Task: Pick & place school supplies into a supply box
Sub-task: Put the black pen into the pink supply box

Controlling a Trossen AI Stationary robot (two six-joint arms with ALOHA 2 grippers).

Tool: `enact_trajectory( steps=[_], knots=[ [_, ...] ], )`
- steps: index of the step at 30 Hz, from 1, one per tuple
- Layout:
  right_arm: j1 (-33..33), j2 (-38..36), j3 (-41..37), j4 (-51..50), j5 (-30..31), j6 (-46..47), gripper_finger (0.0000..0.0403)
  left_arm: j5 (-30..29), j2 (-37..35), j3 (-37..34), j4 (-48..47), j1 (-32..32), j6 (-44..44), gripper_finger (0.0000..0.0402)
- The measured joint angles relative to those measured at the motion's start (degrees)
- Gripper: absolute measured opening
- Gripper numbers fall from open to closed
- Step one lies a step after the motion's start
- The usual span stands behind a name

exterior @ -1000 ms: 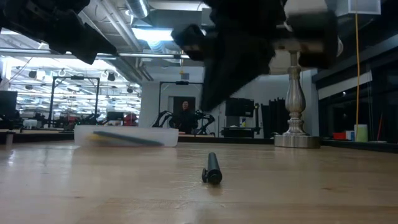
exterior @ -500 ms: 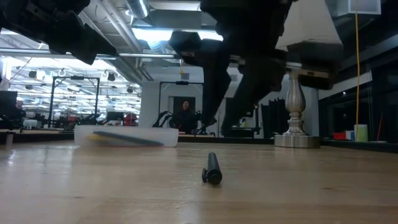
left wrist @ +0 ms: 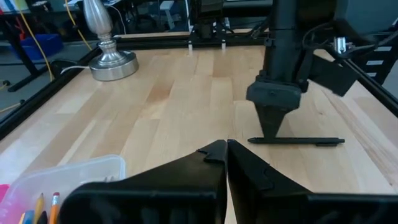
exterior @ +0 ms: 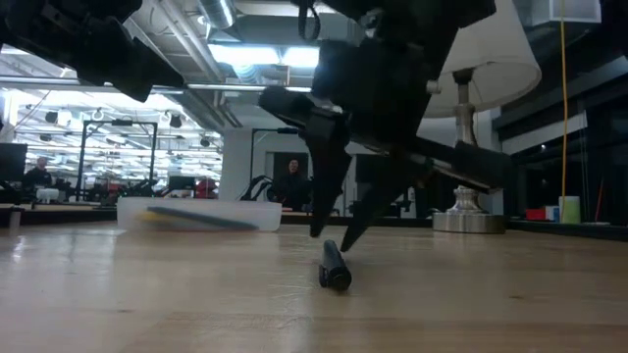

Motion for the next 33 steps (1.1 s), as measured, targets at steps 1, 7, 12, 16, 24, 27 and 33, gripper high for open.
enact_trajectory(
  steps=[1, 7, 12, 16, 24, 27, 33],
  knots=[
    [0.0, 0.1, 0.0, -0.4, 0.0, 0.0, 0.0118, 0.0, 0.0, 0.0, 0.0, 0.0, 0.0, 0.0006],
    [-0.4, 0.1, 0.0, -0.4, -1.9, -0.4, 0.0118, -0.1, 0.0, 0.0, 0.0, 0.0, 0.0, 0.0006],
    [-1.1, 0.1, 0.0, -0.9, -6.0, -2.9, 0.0118, -0.3, 0.0, 0.0, 0.0, 0.0, 0.0, 0.0006],
    [-1.8, 0.1, 0.0, -1.0, -7.1, -3.0, 0.0118, -0.3, 0.0, 0.0, 0.0, 0.0, 0.0, 0.0006],
    [-4.5, 0.1, 0.0, -1.9, -13.9, 1.8, 0.0118, -0.3, 0.0, 0.0, 0.0, 0.0, 0.0, 0.0006],
    [-5.4, 0.1, 0.0, -3.0, -15.3, 5.3, 0.0118, -0.3, 0.0, 0.0, 0.0, 0.0, 0.0, 0.0006],
    [-6.7, 0.0, 0.0, -3.9, -16.9, 14.0, 0.0118, -0.3, 0.0, 0.0, 0.0, 0.0, 0.0, 0.0006]
  ],
)
